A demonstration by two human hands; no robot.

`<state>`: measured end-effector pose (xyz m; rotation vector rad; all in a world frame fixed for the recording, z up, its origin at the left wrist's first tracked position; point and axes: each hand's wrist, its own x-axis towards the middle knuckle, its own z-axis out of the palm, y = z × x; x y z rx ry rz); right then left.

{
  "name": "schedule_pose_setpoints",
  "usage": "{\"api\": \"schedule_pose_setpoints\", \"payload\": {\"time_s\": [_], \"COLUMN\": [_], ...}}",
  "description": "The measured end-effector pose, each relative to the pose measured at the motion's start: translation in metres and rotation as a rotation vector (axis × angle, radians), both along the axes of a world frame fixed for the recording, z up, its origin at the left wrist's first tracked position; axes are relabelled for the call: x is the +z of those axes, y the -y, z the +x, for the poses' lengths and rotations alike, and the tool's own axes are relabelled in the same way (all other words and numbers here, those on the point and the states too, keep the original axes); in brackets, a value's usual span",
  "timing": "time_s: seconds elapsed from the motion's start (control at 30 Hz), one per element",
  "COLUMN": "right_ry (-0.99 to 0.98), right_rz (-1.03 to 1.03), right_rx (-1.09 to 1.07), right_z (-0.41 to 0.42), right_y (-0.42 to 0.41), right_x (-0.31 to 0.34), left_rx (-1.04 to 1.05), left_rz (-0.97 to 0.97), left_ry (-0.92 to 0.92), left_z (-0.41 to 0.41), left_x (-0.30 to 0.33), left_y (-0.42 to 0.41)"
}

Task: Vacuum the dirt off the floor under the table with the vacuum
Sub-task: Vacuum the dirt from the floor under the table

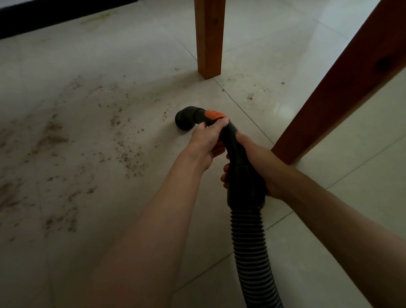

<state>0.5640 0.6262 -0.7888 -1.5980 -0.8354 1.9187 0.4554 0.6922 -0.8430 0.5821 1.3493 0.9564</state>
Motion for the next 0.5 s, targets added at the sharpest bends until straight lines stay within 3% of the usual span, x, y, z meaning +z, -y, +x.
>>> {"api": "schedule_pose_setpoints", "payload": {"time_s": [0.5], "right_ry": [-0.053], "right_rz": [-0.156], "right_rx": [0.023], "right_z": [0.019], "right_y": [0.037], "right_x": [0.024], "left_rx": [-0.038], "left_rz": [-0.041], "left_ry": [-0.127], "left_z": [0.018], "left_x": [0.014], "left_y": [0.041]}}
